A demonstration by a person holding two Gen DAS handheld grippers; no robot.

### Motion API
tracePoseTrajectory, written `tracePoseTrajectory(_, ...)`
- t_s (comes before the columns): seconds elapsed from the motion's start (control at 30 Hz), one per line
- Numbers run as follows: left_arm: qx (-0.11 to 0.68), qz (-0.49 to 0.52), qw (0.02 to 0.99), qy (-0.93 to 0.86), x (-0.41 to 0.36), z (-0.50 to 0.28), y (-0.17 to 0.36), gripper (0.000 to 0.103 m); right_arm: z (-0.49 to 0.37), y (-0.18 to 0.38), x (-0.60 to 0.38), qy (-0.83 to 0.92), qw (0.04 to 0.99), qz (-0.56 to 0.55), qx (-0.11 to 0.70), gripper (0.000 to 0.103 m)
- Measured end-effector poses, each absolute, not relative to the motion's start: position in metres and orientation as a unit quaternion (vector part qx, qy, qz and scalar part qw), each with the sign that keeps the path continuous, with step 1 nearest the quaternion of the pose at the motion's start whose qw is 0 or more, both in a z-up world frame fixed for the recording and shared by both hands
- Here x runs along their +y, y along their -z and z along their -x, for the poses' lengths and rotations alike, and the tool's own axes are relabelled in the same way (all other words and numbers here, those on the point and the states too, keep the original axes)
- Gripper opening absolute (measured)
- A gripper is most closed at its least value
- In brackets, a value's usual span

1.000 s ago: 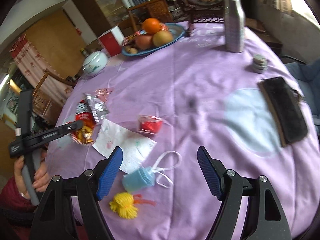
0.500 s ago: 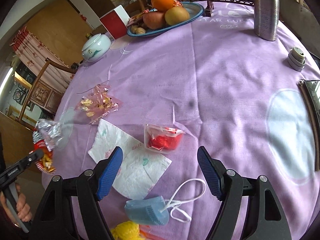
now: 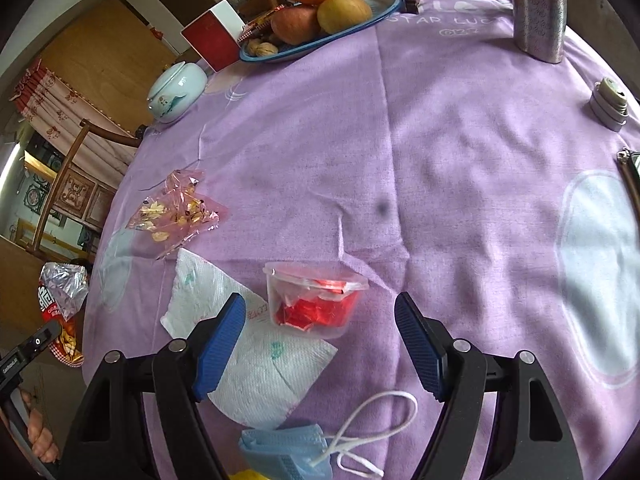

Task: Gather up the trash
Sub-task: 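Grasp the clear cup of red food with right tool while left holds the bag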

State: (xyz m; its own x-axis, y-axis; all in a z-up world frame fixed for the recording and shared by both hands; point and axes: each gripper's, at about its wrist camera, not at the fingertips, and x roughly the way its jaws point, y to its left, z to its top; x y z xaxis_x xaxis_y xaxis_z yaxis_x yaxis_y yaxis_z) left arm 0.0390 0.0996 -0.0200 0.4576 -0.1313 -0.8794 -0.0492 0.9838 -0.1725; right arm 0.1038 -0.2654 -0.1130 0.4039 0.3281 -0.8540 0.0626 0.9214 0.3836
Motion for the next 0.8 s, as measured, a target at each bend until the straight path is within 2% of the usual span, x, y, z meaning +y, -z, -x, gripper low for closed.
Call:
tracePoseTrajectory(0.23,0.519,0.089,0.85,0.012,0.108,-0.036,0.017,0.033,-0.111,0.122,-0.259,-0.075,0.813,-0.189,0.545,0.076)
tracePoseTrajectory(0.3,0.518,0.089,0.851,0.01,0.11,-0.035,0.015,0.033,-0.113,0.124,-0.258,-0.071,0.814,-0.191,0.544,0.066)
tracePoseTrajectory(0.33,0.516,0.09,0.852,0.01,0.112,-0.035,0.014,0.033,-0.113,0.124,-0.258,-0.073,0.814,-0.192,0.544,0.055)
tracePoseTrajectory(0.8,0.491,0.092,0.864,0.065,0.114,-0.042,0.002,0.033,-0.076,0.037,-0.225,-0.095,0.872,-0.144,0.458,0.054)
